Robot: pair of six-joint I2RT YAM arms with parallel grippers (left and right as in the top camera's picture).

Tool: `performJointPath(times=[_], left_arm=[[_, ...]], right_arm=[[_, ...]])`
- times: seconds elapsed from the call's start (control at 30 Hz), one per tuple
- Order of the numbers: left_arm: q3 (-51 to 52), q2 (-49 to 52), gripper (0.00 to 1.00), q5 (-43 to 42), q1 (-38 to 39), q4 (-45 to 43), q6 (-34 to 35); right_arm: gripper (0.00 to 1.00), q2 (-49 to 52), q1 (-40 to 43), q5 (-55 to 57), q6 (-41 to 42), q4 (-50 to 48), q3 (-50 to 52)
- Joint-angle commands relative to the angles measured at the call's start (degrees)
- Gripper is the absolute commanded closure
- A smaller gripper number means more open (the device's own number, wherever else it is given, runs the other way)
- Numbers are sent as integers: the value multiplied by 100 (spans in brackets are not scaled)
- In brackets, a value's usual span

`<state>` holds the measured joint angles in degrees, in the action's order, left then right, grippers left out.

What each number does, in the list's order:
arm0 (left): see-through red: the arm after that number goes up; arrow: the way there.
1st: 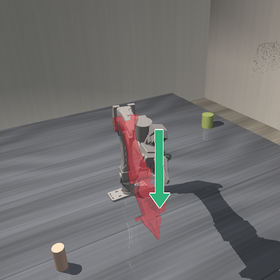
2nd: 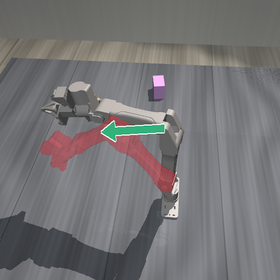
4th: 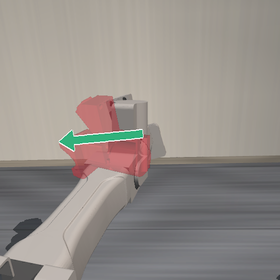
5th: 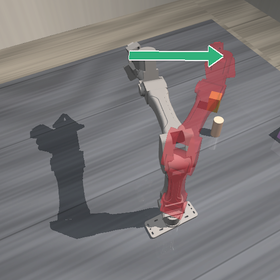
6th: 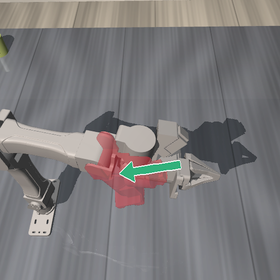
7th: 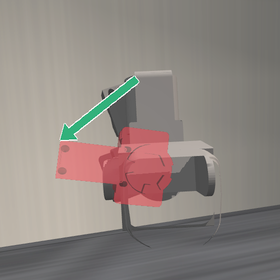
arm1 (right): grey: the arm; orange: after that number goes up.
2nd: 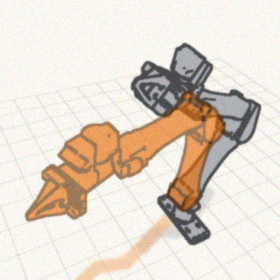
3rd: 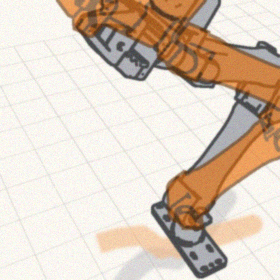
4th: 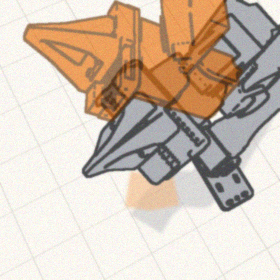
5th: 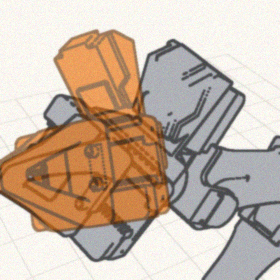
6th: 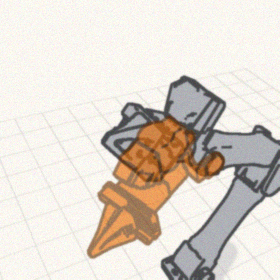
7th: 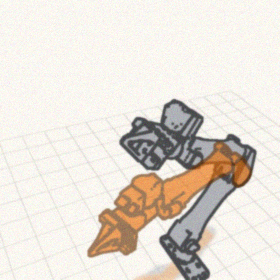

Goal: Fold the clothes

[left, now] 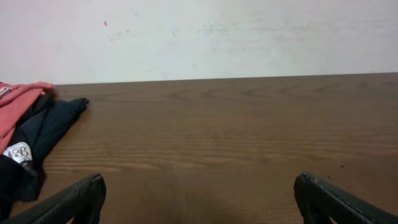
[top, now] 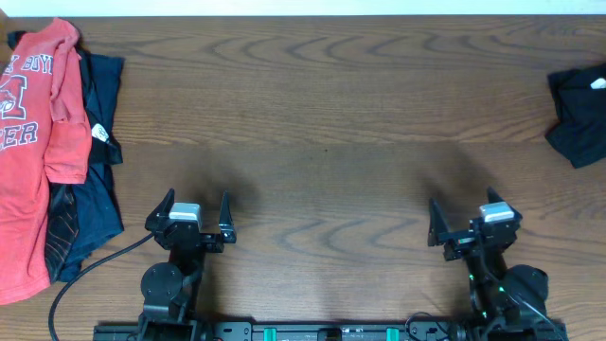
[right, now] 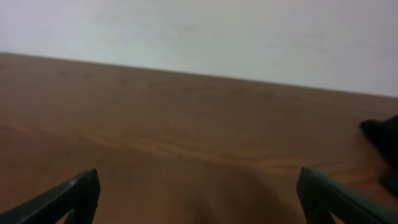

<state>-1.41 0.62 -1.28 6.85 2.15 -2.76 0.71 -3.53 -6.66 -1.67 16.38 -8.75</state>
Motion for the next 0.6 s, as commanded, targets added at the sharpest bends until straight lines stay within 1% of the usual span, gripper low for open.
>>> performJointPath(times=[0.0, 0.2, 0.57], left_arm=[[118, -33, 2, 87, -2, 192, 50], [118, -33, 2, 87, -2, 192, 50], [118, -33, 2, 90, -2, 192, 50]], right_arm=[[1, -44, 63, -243, 105, -39, 162], [1, -44, 63, -267, 146, -83, 393], [1, -44, 57, -262, 142, -127, 411]])
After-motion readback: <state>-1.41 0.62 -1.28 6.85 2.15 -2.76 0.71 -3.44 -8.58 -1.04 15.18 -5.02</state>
